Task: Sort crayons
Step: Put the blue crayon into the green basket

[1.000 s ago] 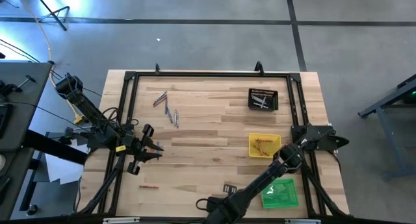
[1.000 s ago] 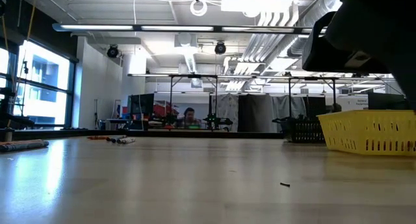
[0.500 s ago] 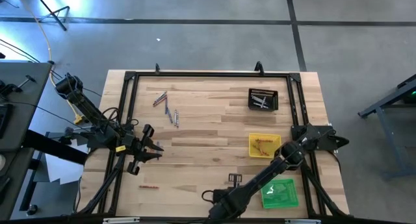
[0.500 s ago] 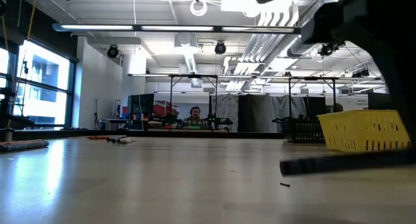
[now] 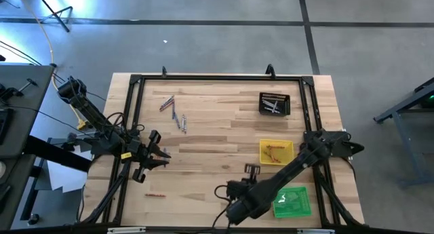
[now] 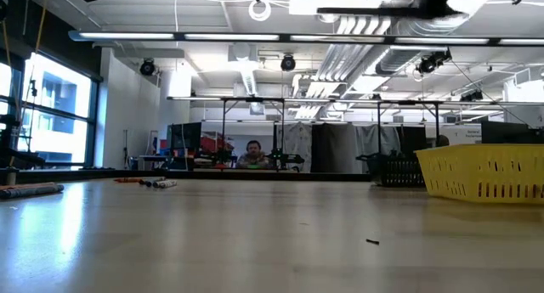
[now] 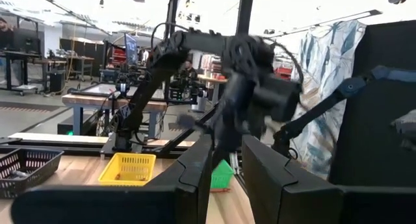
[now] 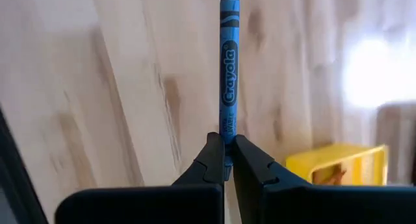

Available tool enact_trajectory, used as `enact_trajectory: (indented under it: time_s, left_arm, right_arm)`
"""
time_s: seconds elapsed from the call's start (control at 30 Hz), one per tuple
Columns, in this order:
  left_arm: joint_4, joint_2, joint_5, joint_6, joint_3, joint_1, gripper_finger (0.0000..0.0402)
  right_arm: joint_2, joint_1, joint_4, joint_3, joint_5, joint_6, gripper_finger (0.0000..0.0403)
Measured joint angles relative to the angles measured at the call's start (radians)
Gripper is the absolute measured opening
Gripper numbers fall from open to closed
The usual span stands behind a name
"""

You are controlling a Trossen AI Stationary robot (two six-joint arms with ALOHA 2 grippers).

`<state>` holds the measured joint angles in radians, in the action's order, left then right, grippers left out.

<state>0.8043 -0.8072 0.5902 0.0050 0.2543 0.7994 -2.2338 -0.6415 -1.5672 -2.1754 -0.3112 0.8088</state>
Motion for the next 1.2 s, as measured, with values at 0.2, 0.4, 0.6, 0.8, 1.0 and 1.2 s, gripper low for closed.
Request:
enact_trajectory:
  time_s: [0.2, 0.4, 0.6, 0.8, 1.0, 1.2]
  left_arm:
    - [-0.003, -0.001, 0.0, -0.021, 0.0, 0.0, 0.0074]
    - [-0.021, -0.002, 0.0, -0.03, 0.0, 0.0, 0.0074]
    - [-0.023, -0.001, 0.001, -0.006, 0.0, 0.0, 0.0074]
    - [-0.023, -0.001, 0.001, -0.002, 0.0, 0.0, 0.0074]
    - [-0.022, -0.001, 0.001, -0.002, 0.0, 0.0, 0.0074]
    - [-0.022, -0.001, 0.001, -0.003, 0.0, 0.0, 0.0074]
  right_arm:
    - [0.114, -0.009, 0.0, 0.055, -0.156, 0.072, 0.0]
    - [0.33, -0.04, 0.081, 0.388, -0.205, 0.277, 0.0]
    - [0.567, -0.11, 0.404, 0.718, -0.252, 0.428, 0.0]
    - [0.686, -0.187, 0.552, 0.903, -0.215, 0.627, 0.0]
    - [0.691, -0.275, 0.56, 0.932, -0.044, 0.799, 0.0]
    - [0.691, -0.383, 0.558, 0.932, 0.089, 1.01, 0.0]
